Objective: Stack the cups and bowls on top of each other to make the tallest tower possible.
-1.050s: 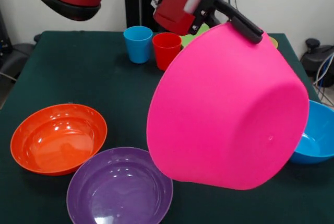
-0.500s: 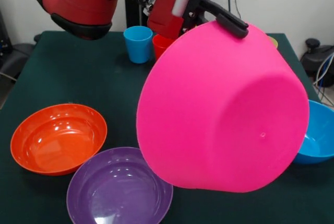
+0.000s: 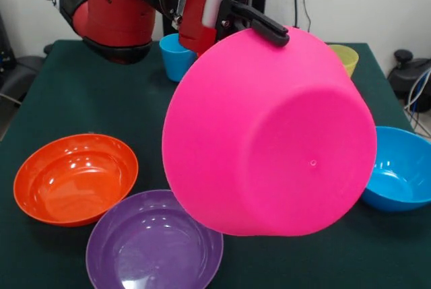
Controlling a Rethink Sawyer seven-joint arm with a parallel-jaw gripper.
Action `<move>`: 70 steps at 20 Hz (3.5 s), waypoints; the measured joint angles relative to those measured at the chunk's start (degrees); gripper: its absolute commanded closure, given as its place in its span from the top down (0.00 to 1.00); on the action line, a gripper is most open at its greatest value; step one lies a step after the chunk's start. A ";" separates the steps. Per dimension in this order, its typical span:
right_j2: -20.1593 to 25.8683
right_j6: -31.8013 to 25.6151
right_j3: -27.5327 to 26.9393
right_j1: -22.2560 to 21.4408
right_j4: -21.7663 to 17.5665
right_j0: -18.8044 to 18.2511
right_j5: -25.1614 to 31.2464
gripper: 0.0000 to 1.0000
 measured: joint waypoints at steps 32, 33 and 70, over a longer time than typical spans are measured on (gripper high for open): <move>-0.08 0.00 11.81 -0.37 -0.15 -8.53 0.90 0.00; -0.15 0.00 11.81 -0.25 -0.17 -8.72 1.13 0.00; -9.33 -1.91 11.24 19.12 -4.53 -21.50 17.19 0.00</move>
